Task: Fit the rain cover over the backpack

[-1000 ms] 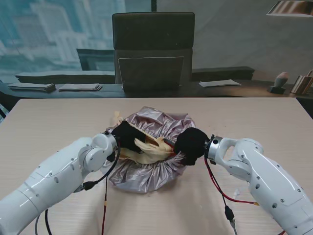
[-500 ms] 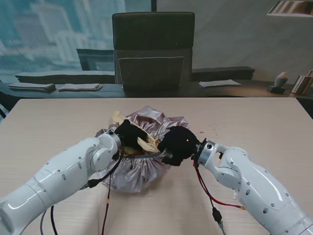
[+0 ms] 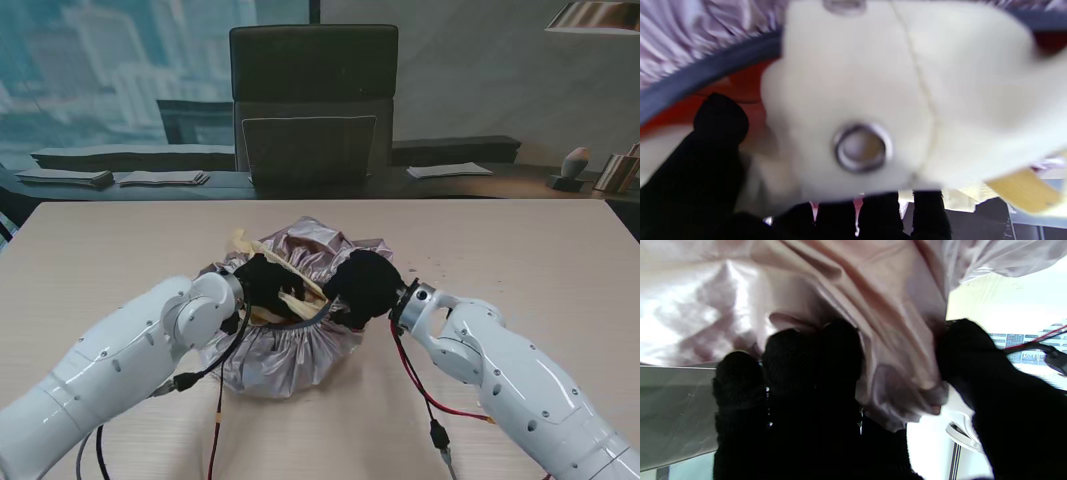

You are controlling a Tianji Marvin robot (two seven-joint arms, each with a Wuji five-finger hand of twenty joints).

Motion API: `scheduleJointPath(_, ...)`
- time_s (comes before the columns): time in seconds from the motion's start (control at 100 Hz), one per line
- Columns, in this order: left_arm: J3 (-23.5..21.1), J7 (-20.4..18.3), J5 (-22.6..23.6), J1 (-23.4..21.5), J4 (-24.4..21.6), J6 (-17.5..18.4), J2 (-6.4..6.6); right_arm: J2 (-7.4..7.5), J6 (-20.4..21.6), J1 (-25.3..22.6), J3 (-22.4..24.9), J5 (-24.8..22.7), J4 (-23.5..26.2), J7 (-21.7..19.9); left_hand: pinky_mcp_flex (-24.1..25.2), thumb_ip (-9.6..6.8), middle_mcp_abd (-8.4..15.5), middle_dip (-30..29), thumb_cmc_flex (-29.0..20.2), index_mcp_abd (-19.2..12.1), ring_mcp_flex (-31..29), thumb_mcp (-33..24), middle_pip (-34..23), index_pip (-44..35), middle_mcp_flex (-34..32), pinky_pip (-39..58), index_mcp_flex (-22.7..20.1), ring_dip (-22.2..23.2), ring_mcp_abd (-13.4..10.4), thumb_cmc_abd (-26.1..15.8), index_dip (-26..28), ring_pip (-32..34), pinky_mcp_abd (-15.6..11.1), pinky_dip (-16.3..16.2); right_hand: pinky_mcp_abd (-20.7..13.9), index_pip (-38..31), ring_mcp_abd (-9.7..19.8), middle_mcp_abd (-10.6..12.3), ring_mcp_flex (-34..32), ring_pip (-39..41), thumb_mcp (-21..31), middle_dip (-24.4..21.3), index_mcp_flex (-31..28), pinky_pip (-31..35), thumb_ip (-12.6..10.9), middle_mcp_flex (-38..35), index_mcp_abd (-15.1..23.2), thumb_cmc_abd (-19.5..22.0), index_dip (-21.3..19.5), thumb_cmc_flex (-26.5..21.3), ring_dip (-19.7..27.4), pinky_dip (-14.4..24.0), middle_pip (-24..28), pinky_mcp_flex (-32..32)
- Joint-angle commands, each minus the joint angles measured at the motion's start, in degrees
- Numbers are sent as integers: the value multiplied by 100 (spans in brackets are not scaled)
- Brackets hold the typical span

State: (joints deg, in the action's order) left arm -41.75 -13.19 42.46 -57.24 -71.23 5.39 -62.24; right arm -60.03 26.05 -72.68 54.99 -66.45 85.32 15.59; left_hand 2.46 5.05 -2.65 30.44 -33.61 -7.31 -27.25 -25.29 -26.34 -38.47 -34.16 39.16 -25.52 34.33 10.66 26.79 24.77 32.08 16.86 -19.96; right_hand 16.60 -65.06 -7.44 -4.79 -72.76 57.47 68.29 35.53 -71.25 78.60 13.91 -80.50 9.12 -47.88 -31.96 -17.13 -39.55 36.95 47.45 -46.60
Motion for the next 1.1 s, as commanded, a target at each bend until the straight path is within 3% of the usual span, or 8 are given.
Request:
scheduleJointPath(0.0,-177,-149,69,-272,-313,-17,168,23,-29,-22,25,-67,-31,39,57,-203,8,-132,161,-47,363,319,157,20,600,69,378,-57,-39,-37,84,-142,-107,-5,103,-196,-17,-276,-210,71,-70,-36,-344,26,73,-289,-27,93,18,-52,40,-65,87,-3)
scheduleJointPath(0.29,-1796,-270,1204,-1382,-1513,-4,320,32,-106,-123,165,-120,-76,145,-73,-241,115,141,-205,80,477,-786,-300,-716,930,771,858,135,-80,80,1098,241,-237,-356,139,-122,-60,-296,-199,44,-160,-57,-346,96,-32,-280,-47,213,-66,-65,71,-29,39,108)
scheduleJointPath(0.54,-2296,-489,1956,-1631,-1524,-378,391,15,-72,-323,288,-125,-21,400,121,-178,-36,35,-372,440,1224,-1194,-44,464,1808,764,1408,22,-13,99,-155,49,-349,-348,135,-108,-67,-302,-204,24,-164,-48,-352,99,-33,-284,-55,202,-102,-72,85,-32,27,112)
scheduleJointPath(0.64,-2328,-407,1737,-1590,-1237,-418,380,11,-79,-359,305,-134,-18,470,189,-196,-84,-163,-408,169,1449,-1151,111,910,2092,762,1709,-150,41,63,-617,-153,-404,-330,128,-120,-59,-295,-206,37,-156,-38,-358,102,-36,-289,-46,192,-119,-68,79,-33,41,109)
scheduleJointPath(0.74,-2409,352,661,-1596,-839,-184,233,-8,-140,-388,306,-99,-40,552,183,-154,-117,-162,-275,-346,1200,-1142,1,542,1614,736,1699,-148,152,212,-520,-89,-285,-308,130,-118,-76,-309,-204,42,-150,-34,-355,105,-33,-286,-59,175,-127,-77,78,-35,45,109)
scheduleJointPath(0.96,-2393,454,-173,-1608,-875,243,123,-43,-184,-408,240,-23,-79,714,-87,-56,-39,-161,-32,-632,-271,-972,-218,-780,-182,765,-98,-97,192,289,247,232,-59,-337,166,-107,-89,-313,-200,24,-134,-37,-351,110,-6,-283,-62,153,-123,-79,90,-36,32,128)
scheduleJointPath(1.0,-2317,452,-183,-1569,-867,286,120,-49,-187,-409,227,-3,-78,717,-176,195,53,-42,-467,-790,-548,-627,-385,-1141,-515,816,-614,4,146,463,448,432,-45,-379,159,-109,-84,-311,-199,17,-128,-38,-355,104,-6,-284,-67,164,-123,-75,94,-39,30,139)
scheduleJointPath(1.09,-2145,383,-294,-1480,-860,333,118,-56,-184,-402,204,33,-76,699,-214,109,165,99,-932,-1101,-888,-146,-600,-1736,-964,840,-1281,153,196,560,471,721,-18,-407,156,-100,-91,-313,-195,5,-131,-43,-350,96,1,-280,-70,162,-115,-79,99,-46,16,149)
